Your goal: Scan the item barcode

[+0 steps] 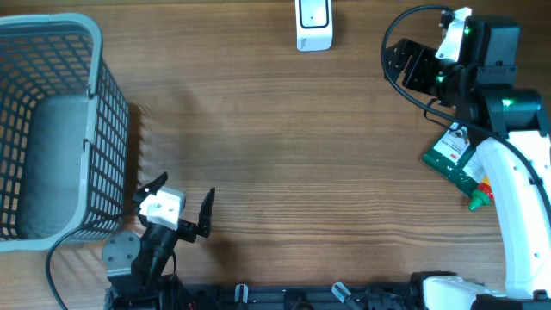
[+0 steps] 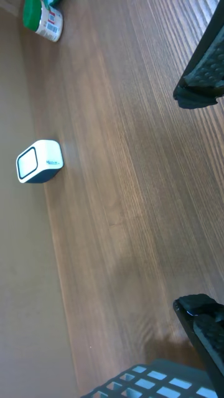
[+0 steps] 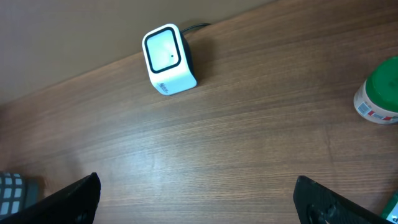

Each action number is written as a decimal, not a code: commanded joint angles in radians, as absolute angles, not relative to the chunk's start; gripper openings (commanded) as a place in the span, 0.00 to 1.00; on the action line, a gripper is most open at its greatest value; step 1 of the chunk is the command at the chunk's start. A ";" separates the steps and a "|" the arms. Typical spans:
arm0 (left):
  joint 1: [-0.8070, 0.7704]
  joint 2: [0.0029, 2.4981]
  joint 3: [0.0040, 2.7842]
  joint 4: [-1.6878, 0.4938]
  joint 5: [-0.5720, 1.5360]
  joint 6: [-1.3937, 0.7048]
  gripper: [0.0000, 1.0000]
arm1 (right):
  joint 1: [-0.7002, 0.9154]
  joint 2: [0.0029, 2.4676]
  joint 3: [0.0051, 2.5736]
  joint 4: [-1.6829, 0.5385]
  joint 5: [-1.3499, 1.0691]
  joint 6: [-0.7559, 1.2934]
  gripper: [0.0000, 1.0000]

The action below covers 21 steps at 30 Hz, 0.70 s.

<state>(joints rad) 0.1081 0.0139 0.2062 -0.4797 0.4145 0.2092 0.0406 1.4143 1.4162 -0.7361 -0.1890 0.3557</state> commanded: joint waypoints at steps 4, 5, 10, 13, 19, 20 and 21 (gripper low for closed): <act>0.082 0.003 0.167 -0.444 0.399 0.197 1.00 | 0.042 1.417 1.420 -0.735 -0.176 0.368 1.00; 0.082 0.003 0.157 -0.422 0.399 0.174 1.00 | 0.042 1.417 1.420 -0.735 -0.176 0.367 1.00; 0.082 0.003 0.149 -0.392 0.399 0.172 1.00 | 0.042 1.417 1.420 -0.735 -0.176 0.367 1.00; 0.082 0.003 0.150 -0.358 0.412 0.172 1.00 | 0.042 1.417 1.420 -0.735 -0.176 0.368 1.00; 0.082 0.003 0.149 -0.284 0.445 0.172 1.00 | 0.042 1.417 1.420 -0.735 -0.176 0.368 1.00; 0.082 0.003 0.149 -0.291 0.444 0.172 1.00 | 0.042 1.417 1.420 -0.735 -0.176 0.367 1.00; 0.082 0.003 0.149 -0.297 0.439 0.172 1.00 | 0.042 1.417 1.420 -0.735 -0.176 0.367 1.00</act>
<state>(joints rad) 0.0868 0.0135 0.1566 -0.2901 0.4217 0.1783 0.0406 1.4143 1.4162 -0.7361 -0.1890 0.3557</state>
